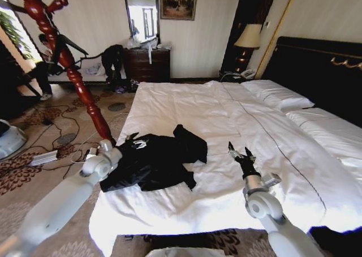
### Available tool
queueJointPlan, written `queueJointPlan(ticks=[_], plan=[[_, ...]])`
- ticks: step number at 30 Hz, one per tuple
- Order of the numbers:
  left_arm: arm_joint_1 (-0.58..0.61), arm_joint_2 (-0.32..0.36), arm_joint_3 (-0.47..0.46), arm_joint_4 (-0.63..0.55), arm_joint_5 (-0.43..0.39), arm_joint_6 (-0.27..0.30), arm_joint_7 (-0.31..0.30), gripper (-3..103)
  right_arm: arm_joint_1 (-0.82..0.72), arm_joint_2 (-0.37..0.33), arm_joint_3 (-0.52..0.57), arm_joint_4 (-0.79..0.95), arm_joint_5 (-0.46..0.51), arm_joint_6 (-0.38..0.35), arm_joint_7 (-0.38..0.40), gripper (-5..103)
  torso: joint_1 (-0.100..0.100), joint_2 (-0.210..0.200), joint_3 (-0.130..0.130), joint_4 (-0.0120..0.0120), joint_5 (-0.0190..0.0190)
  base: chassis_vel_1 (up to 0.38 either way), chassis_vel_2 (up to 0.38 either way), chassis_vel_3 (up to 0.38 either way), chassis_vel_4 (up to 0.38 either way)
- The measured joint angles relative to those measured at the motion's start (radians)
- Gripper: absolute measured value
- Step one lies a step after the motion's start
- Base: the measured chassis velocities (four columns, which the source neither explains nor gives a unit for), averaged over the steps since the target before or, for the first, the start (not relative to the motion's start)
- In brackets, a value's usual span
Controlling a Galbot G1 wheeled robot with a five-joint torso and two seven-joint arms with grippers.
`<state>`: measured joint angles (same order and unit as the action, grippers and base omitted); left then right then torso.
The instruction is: Pick up the clothes from the bed and hang them on the clothes hanger.
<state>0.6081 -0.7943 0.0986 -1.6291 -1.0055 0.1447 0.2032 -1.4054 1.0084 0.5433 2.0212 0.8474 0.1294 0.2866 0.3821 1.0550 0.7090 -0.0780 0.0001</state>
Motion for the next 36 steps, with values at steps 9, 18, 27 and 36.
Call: queueJointPlan(ticks=[9, 18, 27, 36], plan=[[-0.234, -0.154, 0.249, 0.117, 0.068, 0.006, -0.018, 100, 0.008, 0.01, 0.009, -0.013, -0.013, 0.012, -0.003, 100, 0.0, 0.0, 0.0, 0.0, 0.0003, 0.0, 0.0, 0.0, 0.0], [-0.299, -0.196, 0.304, 0.197, 0.112, 0.004, -0.033, 86, -0.016, 0.019, 0.027, 0.003, -0.017, 0.019, -0.004, 100, 0.0, 0.0, 0.0, 0.0002, -0.0001, 0.0, 0.0, 0.0, 0.0], [-0.298, -0.187, 0.317, 0.182, 0.114, 0.002, 0.004, 54, -0.032, 0.021, 0.032, 0.017, -0.022, 0.02, -0.003, 100, 0.0, 0.0, 0.0, 0.0, -0.0002, 0.0, 0.0, 0.0, 0.0], [-0.295, -0.172, 0.297, 0.168, 0.103, -0.006, 0.005, 22, -0.036, 0.017, 0.036, 0.018, -0.024, 0.02, 0.003, 100, 0.0, 0.0, 0.0, 0.0001, -0.0002, 0.0, 0.0, 0.0, 0.0]])
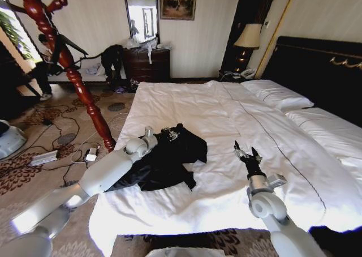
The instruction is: Pick up the clothes from the bed and hang them on the clothes hanger.
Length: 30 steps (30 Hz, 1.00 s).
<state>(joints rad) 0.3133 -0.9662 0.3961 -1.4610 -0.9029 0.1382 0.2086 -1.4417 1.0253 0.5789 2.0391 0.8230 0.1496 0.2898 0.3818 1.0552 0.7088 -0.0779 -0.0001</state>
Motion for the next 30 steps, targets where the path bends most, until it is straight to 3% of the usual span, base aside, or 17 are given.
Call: queueJointPlan(ticks=[3, 6, 9, 14, 18, 27, 30], plan=[[0.001, 0.0, -0.01, -0.002, -0.001, -0.006, -0.001, 16, 0.0, 0.0, 0.0, 0.0, -0.001, 0.0, 0.001, 100, 0.0, 0.0, 0.0, 0.0, 0.0, 0.0, 0.0, 0.0, 0.0], [0.0, -0.003, -0.038, -0.014, -0.009, -0.012, -0.02, 2, -0.002, -0.003, -0.001, 0.001, -0.002, 0.0, 0.001, 100, 0.0, 0.0, 0.0, 0.0, -0.0001, 0.0, 0.0, 0.0, 0.0], [-0.019, -0.005, -0.074, -0.029, -0.036, -0.014, -0.046, 1, -0.004, -0.009, -0.002, 0.003, -0.003, 0.001, 0.001, 100, 0.0, 0.0, 0.0, 0.0, -0.0001, 0.0, 0.0, 0.0, 0.0], [-0.119, -0.008, -0.154, -0.058, -0.153, -0.018, -0.122, 0, -0.001, -0.019, -0.016, 0.003, 0.0, 0.015, -0.003, 100, 0.0, 0.0, 0.0, 0.0, -0.0001, 0.0, 0.0, 0.0, 0.0], [-0.293, -0.013, -0.187, -0.059, -0.27, -0.018, -0.159, 0, 0.015, -0.021, -0.04, 0.003, 0.019, 0.03, -0.012, 100, 0.0, 0.0, 0.0, 0.0, 0.0, 0.0, 0.0, 0.0, 0.0], [-0.581, -0.033, -0.137, -0.009, -0.383, 0.004, -0.163, 0, 0.008, -0.03, -0.04, 0.013, 0.018, 0.031, -0.014, 100, 0.0, 0.0, 0.0, -0.0002, 0.0001, 0.0, 0.0, 0.0, 0.0], [-0.625, -0.034, -0.143, -0.02, -0.408, 0.009, -0.17, 0, -0.005, -0.031, -0.031, 0.025, 0.015, 0.031, -0.014, 100, 0.0, 0.0, 0.0, -0.0003, 0.0003, 0.0, 0.0, 0.0, 0.0]])
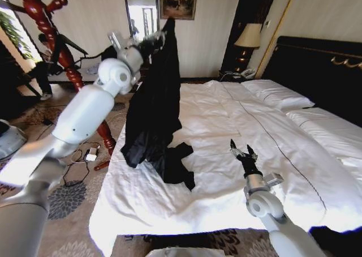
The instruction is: Pick up the clothes from the bed and hang them on the clothes hanger.
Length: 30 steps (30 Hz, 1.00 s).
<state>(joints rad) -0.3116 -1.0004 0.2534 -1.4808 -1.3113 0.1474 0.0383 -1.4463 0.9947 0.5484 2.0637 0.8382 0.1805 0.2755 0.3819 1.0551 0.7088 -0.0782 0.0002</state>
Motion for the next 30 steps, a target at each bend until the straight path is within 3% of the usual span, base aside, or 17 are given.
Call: queueJointPlan(ticks=[4, 6, 8, 9, 10, 11, 13, 14, 16, 17, 18, 19, 21, 26, 30], plan=[[-0.017, 0.027, -0.036, -0.056, -0.04, 0.009, -0.033, 0, -0.028, 0.0, 0.015, 0.021, -0.013, 0.001, -0.003, 100, 0.0, 0.0, 0.0, -0.0002, 0.0002, 0.0, 0.0, 0.0, 0.0], [0.029, 0.068, -0.05, -0.104, -0.041, 0.019, -0.074, 0, -0.043, 0.005, 0.018, 0.027, -0.022, 0.004, -0.005, 100, 0.0, 0.0, 0.0, 0.0003, 0.0, 0.0, 0.0, 0.0, 0.0], [0.107, 0.126, -0.067, -0.165, -0.021, 0.037, -0.137, 0, -0.05, 0.011, 0.017, 0.03, -0.032, 0.01, -0.006, 100, 0.0, 0.0, 0.0, -0.0006, -0.0004, 0.0, 0.0, 0.0, 0.0], [0.226, 0.197, -0.108, -0.227, 0.016, 0.057, -0.225, 0, -0.055, 0.016, 0.011, 0.031, -0.038, 0.013, -0.008, 100, 0.0, 0.0, 0.0, 0.0002, -0.0004, 0.0, 0.0, 0.0, 0.0], [0.321, 0.238, -0.149, -0.273, 0.039, 0.071, -0.272, 0, -0.056, 0.019, 0.005, 0.031, -0.042, 0.015, -0.01, 100, 0.0, 0.0, 0.0, 0.0005, -0.0009, 0.0, 0.0, 0.0, 0.0], [0.321, 0.238, -0.149, -0.273, 0.039, 0.071, -0.272, 0, -0.056, 0.019, 0.005, 0.031, -0.042, 0.015, -0.01, 100, 0.0, 0.0, 0.0, 0.0005, -0.0009, 0.0, 0.0, 0.0, 0.0], [0.503, 0.294, -0.231, -0.336, 0.072, 0.085, -0.317, 0, -0.057, 0.021, -0.006, 0.031, -0.048, 0.016, -0.013, 100, 0.0, 0.0, 0.0, 0.001, -0.0012, 0.0, 0.0, 0.0, 0.0], [0.624, 0.321, -0.283, -0.371, 0.093, 0.087, -0.325, 0, -0.057, 0.023, -0.013, 0.03, -0.052, 0.017, -0.015, 100, 0.0, 0.0, 0.0, 0.0014, -0.0017, 0.0, 0.0, 0.0, 0.0], [0.906, 0.36, -0.408, -0.441, 0.178, 0.068, -0.284, 0, -0.051, 0.023, -0.037, 0.014, -0.064, 0.019, -0.019, 100, 0.0, 0.0, 0.0, 0.0008, -0.0015, 0.0, 0.0, 0.0, 0.0], [0.906, 0.36, -0.408, -0.441, 0.178, 0.068, -0.284, 0, -0.051, 0.023, -0.037, 0.014, -0.064, 0.019, -0.019, 100, 0.0, 0.0, 0.0, 0.0008, -0.0015, 0.0, 0.0, 0.0, 0.0], [1.027, 0.368, -0.467, -0.467, 0.223, 0.058, -0.256, 0, -0.043, 0.022, -0.053, -0.002, -0.072, 0.022, -0.021, 100, 0.0, 0.0, 0.0, 0.0004, -0.0009, 0.0, 0.0, 0.0, 0.0], [1.063, 0.37, -0.484, -0.475, 0.235, 0.055, -0.249, 0, -0.04, 0.022, -0.059, -0.008, -0.076, 0.024, -0.022, 100, 0.0, 0.0, 0.0, 0.0006, -0.0005, 0.0, 0.0, 0.0, 0.0], [1.245, 0.366, -0.559, -0.518, 0.299, 0.047, -0.23, 0, -0.022, 0.027, -0.104, -0.047, -0.094, 0.038, -0.033, 100, 0.0, 0.0, 0.0, 0.0006, -0.0006, 0.0, 0.0, 0.0, 0.0], [1.371, 0.343, -0.618, -0.54, 0.369, 0.044, -0.232, 0, -0.008, 0.033, -0.157, -0.09, -0.1, 0.068, -0.078, 100, 0.0, 0.0, 0.0, 0.0, -0.0001, 0.0, 0.0, 0.0, 0.0], [1.468, 0.312, -0.683, -0.524, 0.443, 0.052, -0.276, 0, -0.006, 0.017, -0.218, -0.127, -0.124, 0.093, -0.148, 100, 0.0, 0.0, 0.0, -0.0003, -0.0001, 0.0, 0.0, 0.0, 0.0]])
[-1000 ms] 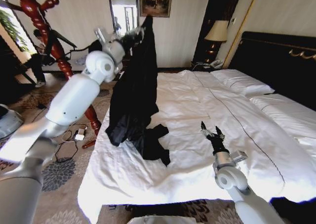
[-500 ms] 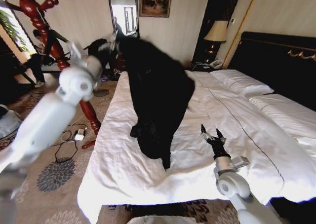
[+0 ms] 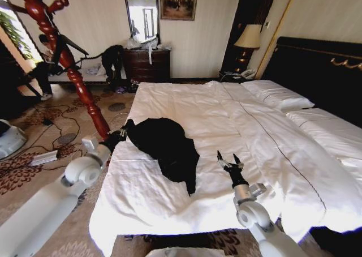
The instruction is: Pick up the clothes from the bed and hang them on the clothes hanger.
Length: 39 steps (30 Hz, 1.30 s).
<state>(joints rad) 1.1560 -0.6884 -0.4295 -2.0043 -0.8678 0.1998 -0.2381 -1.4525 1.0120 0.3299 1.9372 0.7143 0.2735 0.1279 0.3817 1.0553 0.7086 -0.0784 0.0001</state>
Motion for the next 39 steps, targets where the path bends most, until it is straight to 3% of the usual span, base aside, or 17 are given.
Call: queueJointPlan(ticks=[5, 8, 14, 17, 20, 23, 30, 35, 39], plan=[[0.123, -0.062, -0.071, 0.065, 0.081, 0.003, -0.057, 0, 0.03, -0.046, -0.07, -0.055, -0.112, 0.012, -0.071, 100, 0.0, 0.0, 0.0, 0.0011, -0.0003, 0.0, 0.0, 0.0, 0.0], [0.162, -0.137, -0.081, 0.098, 0.085, -0.03, -0.065, 0, 0.093, -0.113, -0.078, -0.126, -0.302, 0.05, -0.189, 100, 0.0, 0.0, 0.0, 0.0005, -0.0004, 0.0, 0.0, 0.0, 0.0], [0.136, -0.199, -0.062, 0.122, 0.095, -0.035, -0.065, 0, 0.17, -0.222, -0.111, -0.162, -0.456, 0.079, -0.233, 100, 0.0, 0.0, 0.0, 0.0012, -0.0001, 0.0, 0.0, 0.0, 0.0], [0.096, -0.223, -0.039, 0.141, 0.095, -0.035, -0.063, 0, 0.214, -0.279, -0.144, -0.181, -0.532, 0.112, -0.276, 100, 0.0, 0.0, 0.0, -0.0007, -0.0001, 0.0, 0.0, 0.0, 0.0], [0.077, -0.242, -0.035, 0.146, 0.094, -0.032, -0.062, 0, 0.319, -0.314, -0.239, -0.212, -0.572, 0.12, -0.268, 100, 0.0, 0.0, 0.0, 0.0007, 0.0002, 0.0, 0.0, 0.0, 0.0], [0.076, -0.248, -0.036, 0.142, 0.091, -0.03, -0.063, 0, 0.378, -0.311, -0.288, -0.234, -0.603, 0.12, -0.242, 100, 0.0, 0.0, 0.0, 0.001, -0.0005, 0.0, 0.0, 0.0, 0.0], [0.088, -0.263, -0.045, 0.099, 0.07, -0.02, -0.074, 0, 0.59, -0.203, -0.41, -0.425, -0.882, 0.234, -0.215, 100, 0.0, 0.0, 0.0, 0.0007, -0.0001, 0.0, 0.0, 0.0, 0.0], [0.105, -0.264, -0.046, 0.072, 0.064, -0.014, -0.079, 0, 0.683, -0.167, -0.464, -0.468, -0.885, 0.257, -0.193, 100, 0.0, 0.0, 0.0, 0.0001, -0.0003, 0.0, 0.0, 0.0, 0.0], [0.111, -0.263, -0.052, 0.058, 0.06, -0.011, -0.083, 0, 0.755, -0.146, -0.505, -0.491, -0.881, 0.291, -0.231, 100, 0.0, 0.0, 0.0, 0.0007, -0.0005, 0.0, 0.0, 0.0, 0.0]])
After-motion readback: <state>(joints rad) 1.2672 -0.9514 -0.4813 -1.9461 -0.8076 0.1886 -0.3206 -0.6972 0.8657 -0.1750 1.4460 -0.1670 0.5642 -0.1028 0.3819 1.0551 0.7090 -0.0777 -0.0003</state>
